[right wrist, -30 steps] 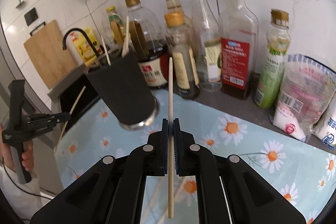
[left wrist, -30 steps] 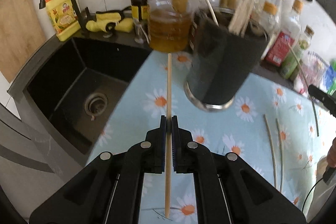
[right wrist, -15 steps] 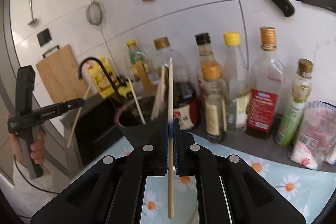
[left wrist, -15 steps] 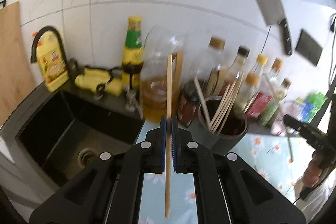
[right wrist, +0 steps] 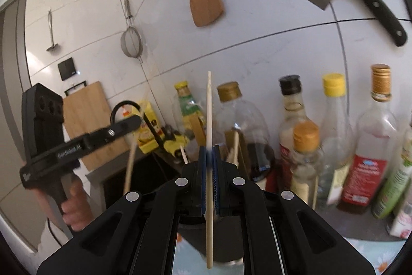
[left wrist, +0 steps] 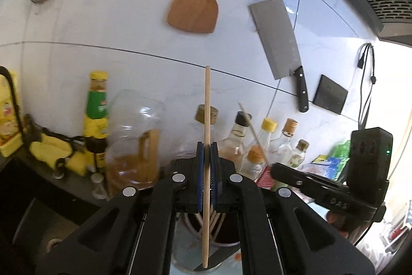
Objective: Organize utensils
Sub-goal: 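Lift both chopsticks and carry them over the black holder's rim, then lower both chopsticks into the black holder and open both tools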
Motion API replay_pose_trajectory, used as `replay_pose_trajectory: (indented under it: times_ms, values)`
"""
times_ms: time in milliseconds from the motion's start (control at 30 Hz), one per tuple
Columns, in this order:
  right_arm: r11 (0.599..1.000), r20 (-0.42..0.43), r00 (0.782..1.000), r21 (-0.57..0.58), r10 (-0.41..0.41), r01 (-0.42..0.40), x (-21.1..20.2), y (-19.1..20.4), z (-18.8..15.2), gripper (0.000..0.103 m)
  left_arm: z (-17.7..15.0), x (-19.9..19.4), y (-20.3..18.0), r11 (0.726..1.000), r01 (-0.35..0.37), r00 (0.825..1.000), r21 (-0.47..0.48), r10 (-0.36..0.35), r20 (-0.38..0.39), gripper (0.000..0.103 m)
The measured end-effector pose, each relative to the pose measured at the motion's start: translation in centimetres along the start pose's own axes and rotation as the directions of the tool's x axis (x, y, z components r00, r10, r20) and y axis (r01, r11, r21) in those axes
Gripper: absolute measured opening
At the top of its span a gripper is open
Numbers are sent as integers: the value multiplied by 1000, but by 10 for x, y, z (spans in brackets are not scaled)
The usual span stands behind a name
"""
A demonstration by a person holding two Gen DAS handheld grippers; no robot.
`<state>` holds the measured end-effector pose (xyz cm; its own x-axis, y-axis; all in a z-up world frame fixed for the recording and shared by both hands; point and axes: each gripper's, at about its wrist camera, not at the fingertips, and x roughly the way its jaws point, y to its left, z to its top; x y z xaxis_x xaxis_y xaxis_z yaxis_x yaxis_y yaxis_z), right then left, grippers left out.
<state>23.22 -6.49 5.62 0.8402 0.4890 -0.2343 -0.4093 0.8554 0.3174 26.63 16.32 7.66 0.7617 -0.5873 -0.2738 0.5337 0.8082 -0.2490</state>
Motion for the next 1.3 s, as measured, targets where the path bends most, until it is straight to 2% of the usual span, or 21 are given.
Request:
replay_pose_trajectory:
  times_ms: [133,300,433,733,1033,1167,1300]
  values:
    - [1000,37,999,6,30,-31,17,2,7,5,-2,19,3,999,45,999,-10,-45,-8,5]
    - [997,81,994,20,69,-71,38,2,9,5,-3,27,10,990,122,991,-72,-118,61,5]
    - [995,100,991,37,84,-88,54,0,5,5,-6,31,11,986,144,984,-87,-134,114,5]
    - [997,67,995,28,68,-70,68,1,-14,5,-35,38,16,982,152,983,-107,-140,117,5]
    - [1000,-3,1000,-1,31,-31,59,0,-33,5,-54,39,12,989,113,992,-94,-107,69,5]
    - [999,-41,999,-34,11,-13,53,3,-34,5,-56,37,10,996,34,999,-80,-33,17,5]
    - [996,-116,992,-89,-39,29,52,10,-36,5,-58,38,7,997,-17,997,-77,11,-76,5]
